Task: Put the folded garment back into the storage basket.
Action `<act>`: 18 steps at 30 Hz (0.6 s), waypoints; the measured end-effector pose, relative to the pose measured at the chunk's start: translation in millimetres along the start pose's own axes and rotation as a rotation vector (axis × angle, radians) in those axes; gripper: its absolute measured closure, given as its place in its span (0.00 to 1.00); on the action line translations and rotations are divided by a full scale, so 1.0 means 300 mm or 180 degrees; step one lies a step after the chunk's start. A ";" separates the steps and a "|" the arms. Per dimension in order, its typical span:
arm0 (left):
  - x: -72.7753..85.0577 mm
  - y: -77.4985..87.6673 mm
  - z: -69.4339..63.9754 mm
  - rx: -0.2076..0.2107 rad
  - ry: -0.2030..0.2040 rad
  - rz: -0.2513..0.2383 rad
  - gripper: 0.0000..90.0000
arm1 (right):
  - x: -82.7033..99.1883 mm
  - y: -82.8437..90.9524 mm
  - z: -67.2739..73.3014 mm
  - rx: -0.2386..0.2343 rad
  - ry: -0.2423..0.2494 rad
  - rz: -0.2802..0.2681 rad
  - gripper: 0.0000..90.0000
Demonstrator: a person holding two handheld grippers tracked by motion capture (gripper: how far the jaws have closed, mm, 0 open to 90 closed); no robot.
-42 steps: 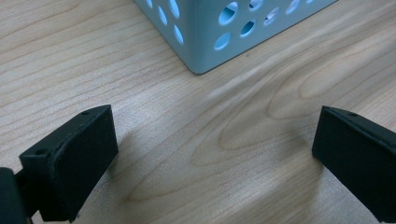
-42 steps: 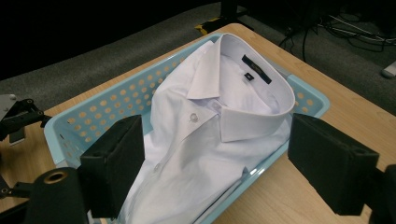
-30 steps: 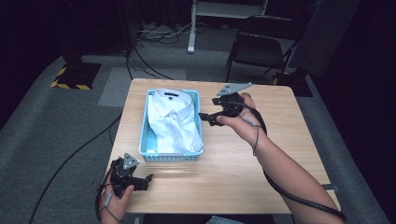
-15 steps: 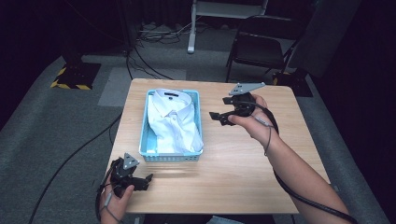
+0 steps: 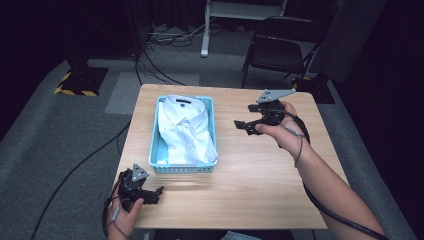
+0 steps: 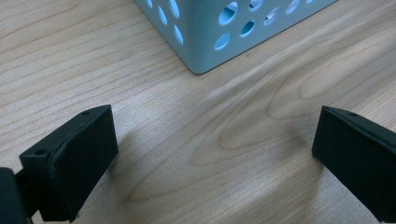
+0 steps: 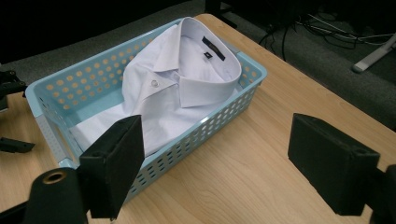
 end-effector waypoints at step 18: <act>0.000 0.000 0.000 0.0000 0.0000 0.0000 0.00 | 0.049 0.082 -0.032 0.0136 0.0003 0.0036 0.21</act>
Point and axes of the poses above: each handheld gripper's, and its own axes: y roughly backward along the jaws, x roughly out of its underside, z roughly to its left, the point moved 3 cm from there along -y, roughly forward along the jaws, and after that the axes turned 14 degrees about -x, right-handed, at the moved point
